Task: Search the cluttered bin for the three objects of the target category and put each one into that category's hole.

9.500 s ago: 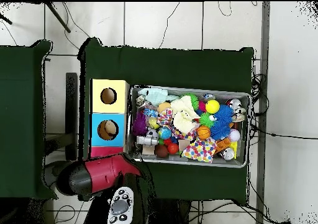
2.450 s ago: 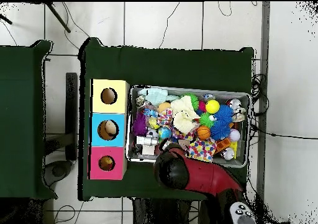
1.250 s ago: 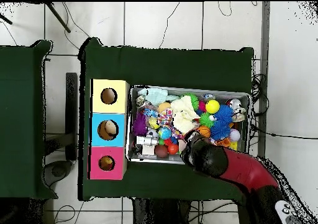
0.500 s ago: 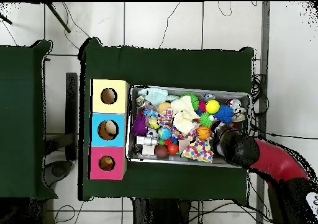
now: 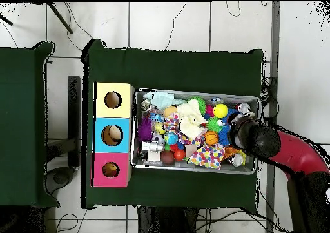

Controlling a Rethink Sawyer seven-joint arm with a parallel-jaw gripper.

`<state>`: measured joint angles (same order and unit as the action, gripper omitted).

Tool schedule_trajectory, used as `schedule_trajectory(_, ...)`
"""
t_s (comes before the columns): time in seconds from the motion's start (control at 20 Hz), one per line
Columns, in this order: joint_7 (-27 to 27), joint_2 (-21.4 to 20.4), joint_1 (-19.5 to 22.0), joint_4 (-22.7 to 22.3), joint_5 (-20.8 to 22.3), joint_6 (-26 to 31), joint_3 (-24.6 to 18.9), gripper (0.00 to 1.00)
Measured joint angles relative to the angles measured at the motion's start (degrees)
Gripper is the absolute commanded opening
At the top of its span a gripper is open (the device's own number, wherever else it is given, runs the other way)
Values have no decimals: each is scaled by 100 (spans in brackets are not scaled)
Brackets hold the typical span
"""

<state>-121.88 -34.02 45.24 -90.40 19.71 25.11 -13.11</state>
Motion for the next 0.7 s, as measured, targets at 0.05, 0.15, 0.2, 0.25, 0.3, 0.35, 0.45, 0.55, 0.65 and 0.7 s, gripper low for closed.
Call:
schedule_trajectory(0.05,0,38,0,46,22,0,-3,0)
schedule_trajectory(0.15,0,126,1,140,74,0,-7,0)
schedule_trajectory(0.2,0,203,2,205,114,0,-7,0)
schedule_trajectory(0.25,0,301,2,275,167,0,-7,0)
schedule_trajectory(0.3,0,344,3,303,189,-1,-7,0)
schedule_trajectory(0.35,0,416,3,347,226,-1,-7,0)
schedule_trajectory(0.45,0,552,3,407,295,-2,-7,0)
schedule_trajectory(0.55,0,687,3,427,382,-2,-7,0)
schedule_trajectory(0.65,0,816,1,431,463,-14,-7,0)
schedule_trajectory(0.7,0,890,0,440,502,-30,-7,0)
